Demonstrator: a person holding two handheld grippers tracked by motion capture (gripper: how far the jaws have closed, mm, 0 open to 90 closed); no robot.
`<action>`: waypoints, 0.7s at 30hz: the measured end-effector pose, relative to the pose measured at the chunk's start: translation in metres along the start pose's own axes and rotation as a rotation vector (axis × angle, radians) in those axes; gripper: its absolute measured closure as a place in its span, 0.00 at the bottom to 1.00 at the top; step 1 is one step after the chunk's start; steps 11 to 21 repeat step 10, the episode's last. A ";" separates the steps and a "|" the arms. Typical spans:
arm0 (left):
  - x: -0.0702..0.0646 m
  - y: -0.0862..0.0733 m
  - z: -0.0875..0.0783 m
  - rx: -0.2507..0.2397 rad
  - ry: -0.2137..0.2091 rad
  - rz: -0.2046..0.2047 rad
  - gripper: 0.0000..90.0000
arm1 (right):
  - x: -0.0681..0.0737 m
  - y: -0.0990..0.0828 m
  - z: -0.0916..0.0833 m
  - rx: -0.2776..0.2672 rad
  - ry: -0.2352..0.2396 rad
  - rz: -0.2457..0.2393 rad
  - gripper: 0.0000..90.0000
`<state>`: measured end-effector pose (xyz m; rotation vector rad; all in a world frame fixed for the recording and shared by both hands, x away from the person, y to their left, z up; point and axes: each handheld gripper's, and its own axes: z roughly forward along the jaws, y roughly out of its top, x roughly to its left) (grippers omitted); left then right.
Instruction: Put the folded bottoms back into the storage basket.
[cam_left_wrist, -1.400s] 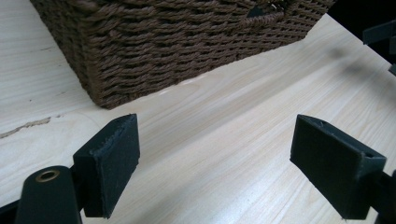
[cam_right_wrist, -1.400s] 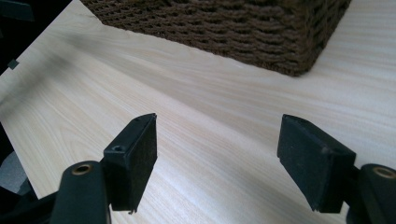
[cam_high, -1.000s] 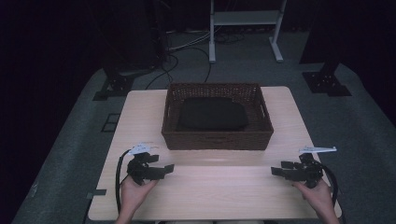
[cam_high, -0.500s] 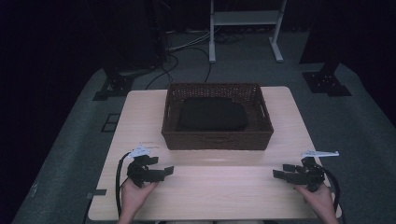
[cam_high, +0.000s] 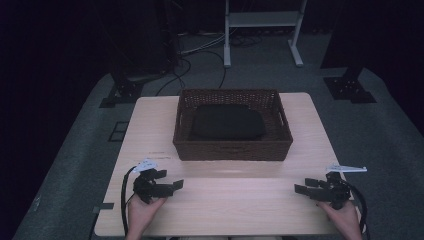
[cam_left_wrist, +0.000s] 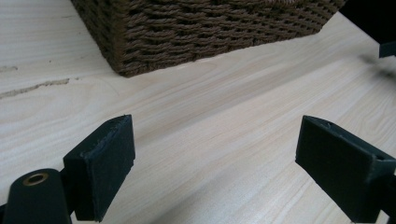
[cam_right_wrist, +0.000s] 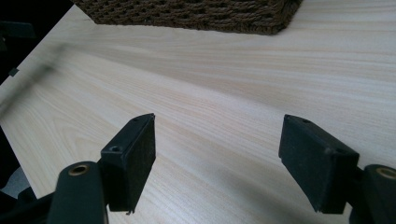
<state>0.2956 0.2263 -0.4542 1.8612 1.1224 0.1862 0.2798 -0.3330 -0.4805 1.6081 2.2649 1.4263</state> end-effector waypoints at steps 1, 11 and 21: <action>0.000 -0.001 0.000 -0.004 0.002 -0.005 0.12 | 0.000 -0.001 0.000 -0.004 0.001 0.003 0.29; 0.003 -0.015 -0.001 -0.023 0.024 -0.010 0.12 | 0.006 -0.004 0.003 -0.027 0.002 -0.007 0.28; 0.003 -0.015 -0.001 -0.023 0.024 -0.010 0.12 | 0.006 -0.004 0.003 -0.027 0.002 -0.007 0.28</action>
